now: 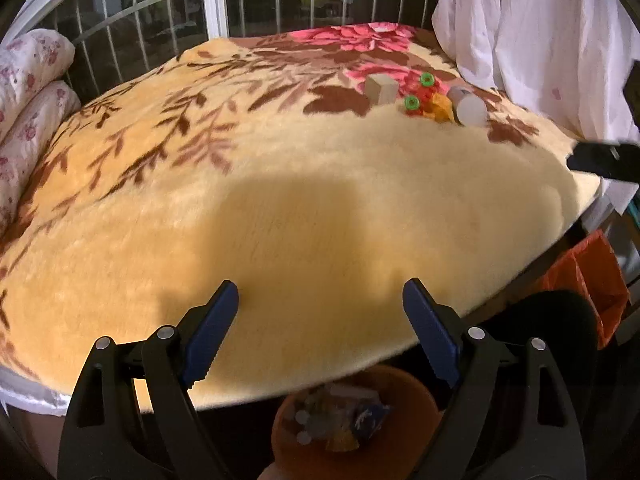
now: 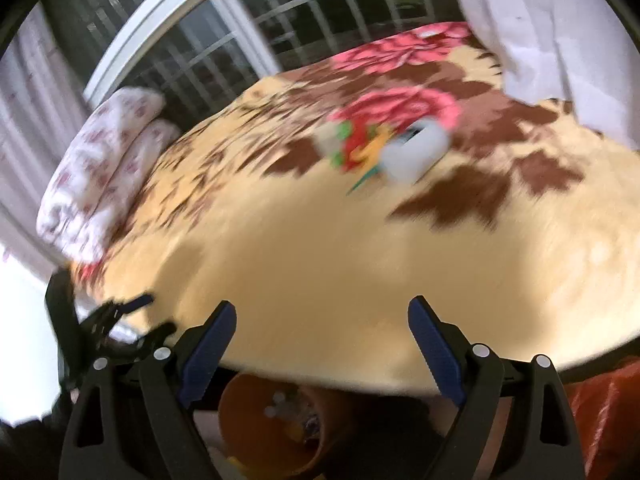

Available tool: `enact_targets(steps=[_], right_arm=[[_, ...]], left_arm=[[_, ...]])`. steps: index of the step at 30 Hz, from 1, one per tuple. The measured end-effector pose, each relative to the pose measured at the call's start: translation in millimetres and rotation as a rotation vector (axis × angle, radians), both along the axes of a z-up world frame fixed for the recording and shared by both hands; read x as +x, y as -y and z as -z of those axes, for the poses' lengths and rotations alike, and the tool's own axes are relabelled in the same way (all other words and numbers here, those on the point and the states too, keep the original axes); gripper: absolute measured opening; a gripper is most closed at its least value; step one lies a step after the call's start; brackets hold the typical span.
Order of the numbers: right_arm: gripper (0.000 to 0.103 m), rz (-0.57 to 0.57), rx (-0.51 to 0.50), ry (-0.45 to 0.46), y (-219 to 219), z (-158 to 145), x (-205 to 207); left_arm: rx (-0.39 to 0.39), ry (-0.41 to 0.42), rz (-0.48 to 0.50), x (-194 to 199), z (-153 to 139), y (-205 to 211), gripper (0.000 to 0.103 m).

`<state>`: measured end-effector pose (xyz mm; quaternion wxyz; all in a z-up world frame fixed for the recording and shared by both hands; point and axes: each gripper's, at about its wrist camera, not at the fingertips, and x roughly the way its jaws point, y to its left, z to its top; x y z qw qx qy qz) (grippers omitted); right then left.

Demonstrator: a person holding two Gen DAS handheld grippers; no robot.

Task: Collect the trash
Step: 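Grasp the white cylindrical bottle with the right tool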

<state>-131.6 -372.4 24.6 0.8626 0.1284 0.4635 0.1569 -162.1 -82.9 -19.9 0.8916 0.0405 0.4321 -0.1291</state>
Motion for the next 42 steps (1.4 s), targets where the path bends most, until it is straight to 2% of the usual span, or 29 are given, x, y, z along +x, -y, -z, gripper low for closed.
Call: enact_targets(steps=[6,13,18,21,24,25,29,32,33,38,42], right_arm=[[0.086,0.104,0.047,-0.076,35.8,-5.6,72.9],[0.086,0.233,0.138,-0.196,55.4,13.6,149.4],[0.085,0.293,0.133,-0.304,56.1,32.5,182.2],[0.081,0.338,0.133,-0.386,56.9,44.3,193.6],[0.070,0.368,0.125,-0.448,57.1,52.9,201.8],[0.066,0.382,0.119,-0.473,56.4,56.4,204.9],[0.062,0.404,0.063,-0.539,49.5,64.8,217.3],[0.049,0.428,0.020,-0.578,41.7,70.0,228.4],[0.049,0.444,-0.005,-0.588,38.2,72.5,231.9],[0.047,0.489,-0.103,-0.567,24.7,77.3,237.3],[0.046,0.458,-0.195,-0.520,12.1,74.6,229.9]], left_arm=[[-0.029,-0.001,0.000,14.6,-1.2,4.0,0.083],[-0.007,0.011,0.005,17.3,-1.0,6.6,0.083],[-0.018,0.009,0.008,19.8,-1.5,4.8,0.083],[-0.012,0.019,0.021,20.4,-1.8,6.8,0.083],[-0.011,0.023,0.029,20.8,0.7,8.8,0.083],[-0.012,0.023,0.030,21.2,1.8,9.2,0.083],[-0.027,0.030,0.036,20.0,3.6,7.5,0.086],[-0.034,0.036,0.042,17.8,3.4,6.6,0.086],[-0.035,0.038,0.043,17.4,3.4,6.6,0.086],[-0.060,0.046,0.042,15.8,1.9,5.3,0.087],[-0.088,0.036,0.037,17.7,-0.9,4.9,0.087]])
